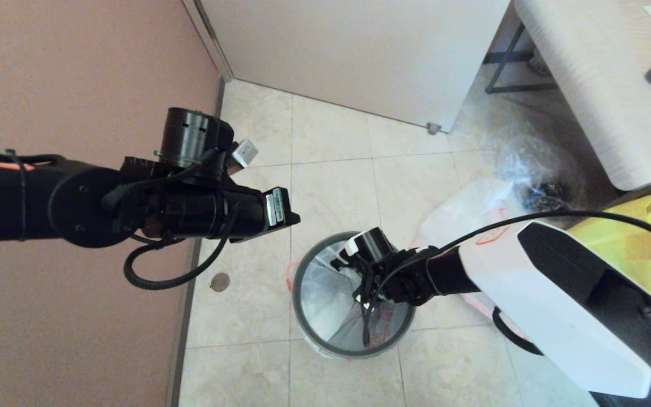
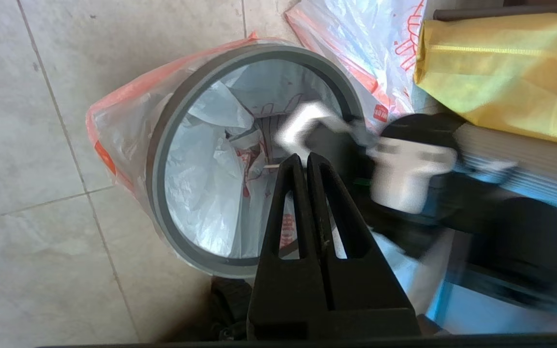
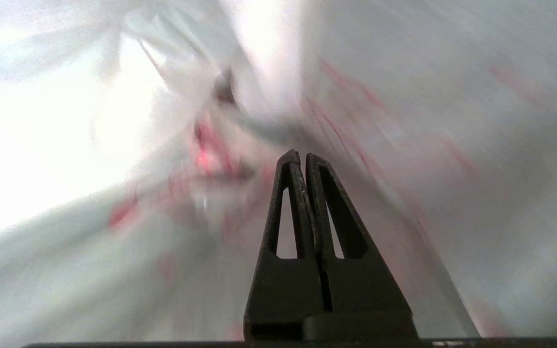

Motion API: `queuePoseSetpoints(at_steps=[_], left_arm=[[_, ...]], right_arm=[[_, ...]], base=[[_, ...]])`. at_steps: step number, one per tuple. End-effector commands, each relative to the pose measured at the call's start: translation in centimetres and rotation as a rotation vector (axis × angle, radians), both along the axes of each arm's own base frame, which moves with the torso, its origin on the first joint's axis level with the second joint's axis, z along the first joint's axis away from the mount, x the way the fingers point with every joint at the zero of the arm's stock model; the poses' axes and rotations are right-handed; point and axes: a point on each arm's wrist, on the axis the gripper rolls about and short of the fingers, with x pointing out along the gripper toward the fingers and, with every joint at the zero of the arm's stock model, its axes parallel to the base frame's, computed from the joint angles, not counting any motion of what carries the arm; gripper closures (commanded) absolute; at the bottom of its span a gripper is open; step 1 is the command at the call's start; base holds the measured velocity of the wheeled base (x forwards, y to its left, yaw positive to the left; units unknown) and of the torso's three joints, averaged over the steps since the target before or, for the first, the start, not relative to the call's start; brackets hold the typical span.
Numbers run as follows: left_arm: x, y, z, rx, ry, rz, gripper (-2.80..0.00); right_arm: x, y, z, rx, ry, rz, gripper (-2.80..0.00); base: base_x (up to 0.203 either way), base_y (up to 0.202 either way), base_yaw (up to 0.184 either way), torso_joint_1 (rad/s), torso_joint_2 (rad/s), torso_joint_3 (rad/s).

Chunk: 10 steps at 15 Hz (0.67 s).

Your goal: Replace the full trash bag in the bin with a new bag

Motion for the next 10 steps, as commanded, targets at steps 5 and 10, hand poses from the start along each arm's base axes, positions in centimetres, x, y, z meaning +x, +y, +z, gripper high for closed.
queuePoseSetpoints(at_steps=[5, 10], left_arm=[[-5.0, 0.8, 4.2, 0.026, -0.082, 0.04, 0.0], [-8.9, 1.7, 4.4, 0.217, -0.118, 0.227, 0.0]], right_arm=[[-6.8, -5.8, 8.6, 0.143, -0.011, -0.243, 0.0], [-12.5, -9.4, 13.5, 0.179, -0.03, -0.352, 0.0]], base=[[0.0, 0.0, 0.0, 0.0, 0.0, 0.0], [0.0, 0.0, 0.0, 0.0, 0.0, 0.0]])
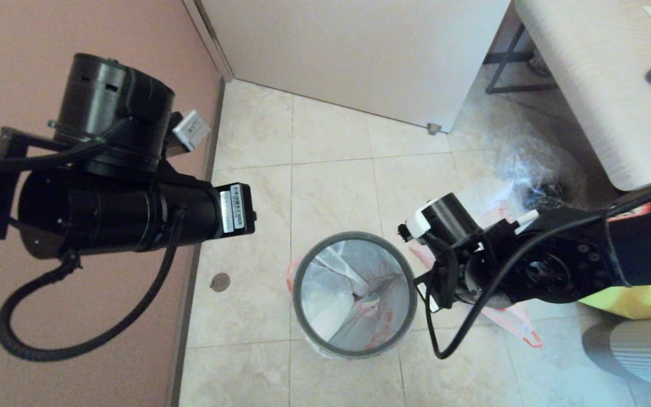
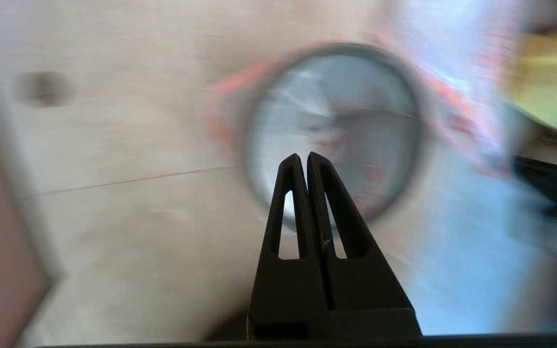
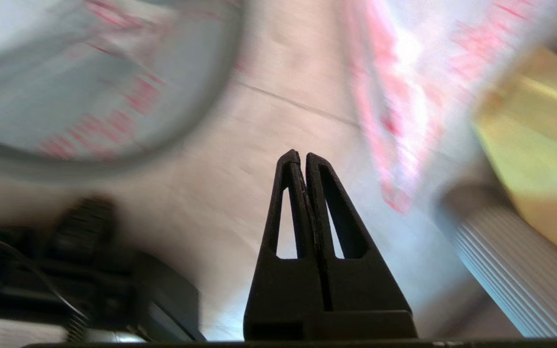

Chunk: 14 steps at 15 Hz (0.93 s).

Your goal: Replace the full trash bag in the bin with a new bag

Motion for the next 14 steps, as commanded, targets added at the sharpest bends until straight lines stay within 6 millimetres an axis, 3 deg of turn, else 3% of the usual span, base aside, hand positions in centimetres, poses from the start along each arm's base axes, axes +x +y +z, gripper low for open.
queuePoseSetpoints(at_steps=[1, 4, 7, 11, 14], left_arm=[[-1.2, 0.9, 0.3, 0.018, -0.037, 0.059, 0.0], [-3.2, 2.9, 1.6, 0.036, -0.128, 0.194, 0.0], [-6.0, 5.9, 3.0, 0.016, -0.211, 0.263, 0.0], [-9.1, 9.0, 0.4, 0.134, -0.302, 0.289, 0.0], [-11.6, 10.8, -1.4, 0.166, -0.442, 0.318, 0.0]], right_arm=[[-2.3, -2.0, 2.8, 0.028, -0.059, -0.025, 0.0], [-4.5, -5.6, 4.9, 0.053, -0.109, -0.09, 0.0], [-8.2, -10.4, 7.2, 0.106, -0.189, -0.166, 0.0], [-12.7, -15.3, 8.0, 0.158, -0.284, -0.276, 0.0], [-14.8, -17.2, 7.9, 0.181, -0.326, -0.338, 0.0]], base=[[0.0, 0.0, 0.0, 0.0, 0.0, 0.0], [0.0, 0.0, 0.0, 0.0, 0.0, 0.0], [0.0, 0.0, 0.0, 0.0, 0.0, 0.0], [0.0, 0.0, 0.0, 0.0, 0.0, 0.0], [0.0, 0.0, 0.0, 0.0, 0.0, 0.0]])
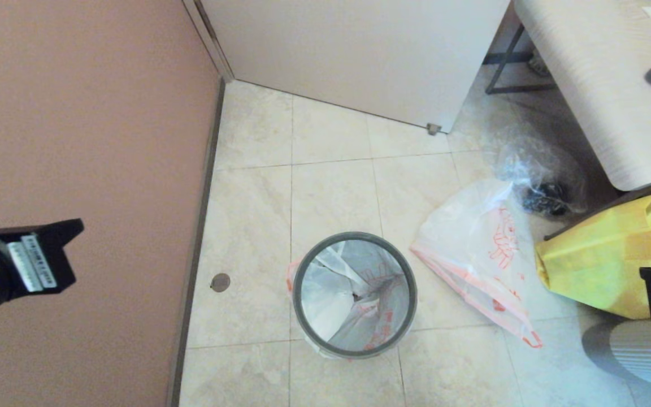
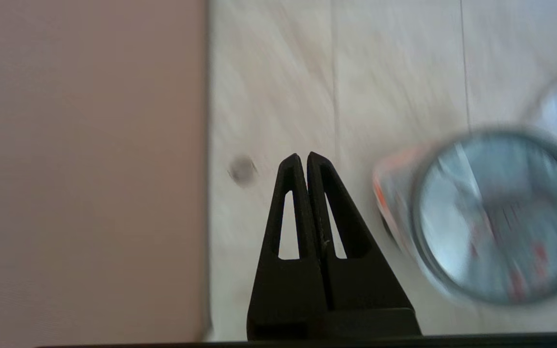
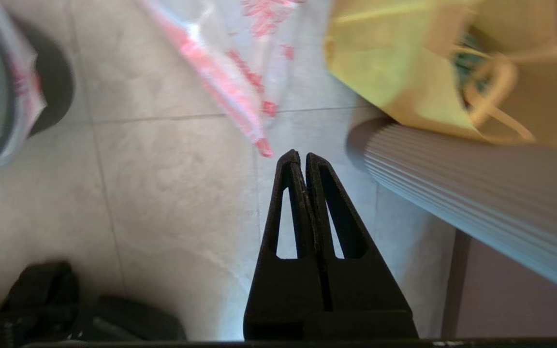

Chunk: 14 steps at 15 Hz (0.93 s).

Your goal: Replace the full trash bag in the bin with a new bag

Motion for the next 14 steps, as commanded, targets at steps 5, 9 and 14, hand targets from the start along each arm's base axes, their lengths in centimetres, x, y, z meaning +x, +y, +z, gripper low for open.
queuePoseSetpoints(at_steps=[5, 9, 14], left_arm=[[-4.7, 3.7, -0.4, -0.056, -0.187, 0.185, 0.0], [-8.9, 5.1, -2.0, -0.091, -0.298, 0.285, 0.0], [-12.2, 5.5, -4.7, -0.085, -0.376, 0.444, 0.0]], right_arm=[[-4.2, -3.0, 0.4, 0.053, -0.112, -0.108, 0.0], [-8.4, -5.0, 0.0, 0.082, -0.228, -0.208, 0.0], [-14.7, -6.4, -1.3, 0.032, -0.383, -0.281, 0.0]], base=[[0.0, 0.0, 0.0, 0.0, 0.0, 0.0], [0.0, 0.0, 0.0, 0.0, 0.0, 0.0], [0.0, 0.0, 0.0, 0.0, 0.0, 0.0]])
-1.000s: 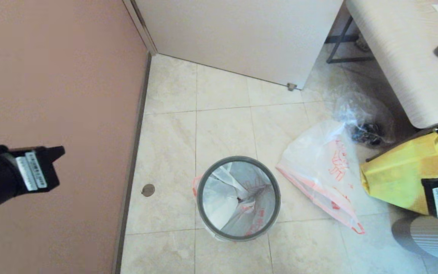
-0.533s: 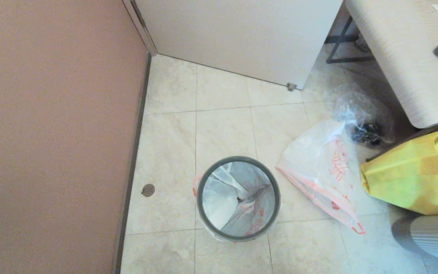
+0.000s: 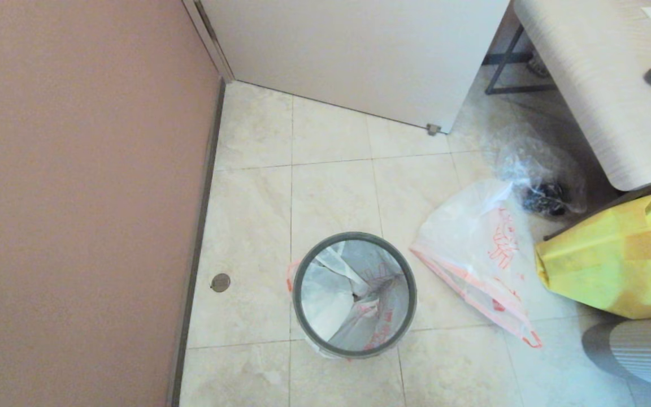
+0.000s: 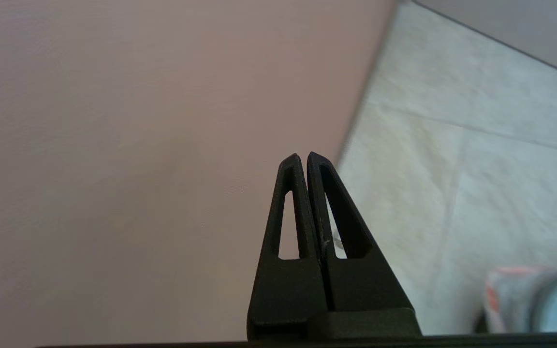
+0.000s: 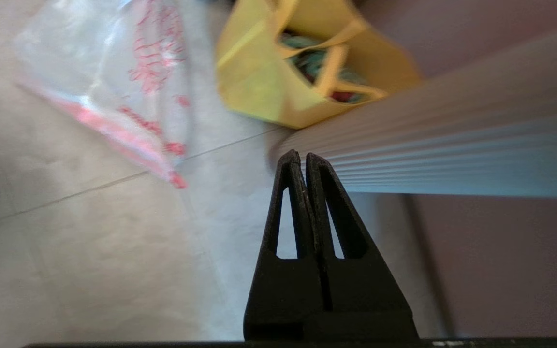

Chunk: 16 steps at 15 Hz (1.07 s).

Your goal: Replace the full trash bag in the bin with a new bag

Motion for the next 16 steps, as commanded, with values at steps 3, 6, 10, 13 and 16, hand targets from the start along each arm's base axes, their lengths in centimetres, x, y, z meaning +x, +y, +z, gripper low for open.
queuePoseSetpoints(at_steps=[3, 6, 10, 13, 16], left_arm=[[-3.0, 0.0, -2.5, 0.02, -0.048, 0.017, 0.0], [-4.4, -0.2, -6.5, 0.041, 0.008, -0.071, 0.0], [-3.5, -0.6, -10.9, 0.018, 0.093, -0.256, 0.0], [-2.6, -0.9, -12.9, -0.052, 0.135, -0.403, 0.0], [-2.3, -1.1, -13.5, -0.011, 0.148, -0.476, 0.0]], right_arm=[[-5.6, -0.5, -2.0, -0.073, -0.11, 0.0, 0.0], [-6.6, -0.3, -4.7, -0.093, -0.083, 0.006, 0.0], [-7.4, 0.2, -9.0, -0.126, -0.09, 0.149, 0.0], [-6.2, 0.7, -12.1, -0.05, -0.133, 0.331, 0.0], [-4.5, 1.0, -14.5, -0.014, -0.17, 0.451, 0.0]], base=[[0.0, 0.0, 0.0, 0.0, 0.0, 0.0], [0.0, 0.0, 0.0, 0.0, 0.0, 0.0], [0.0, 0.0, 0.0, 0.0, 0.0, 0.0], [0.0, 0.0, 0.0, 0.0, 0.0, 0.0], [0.0, 0.0, 0.0, 0.0, 0.0, 0.0]])
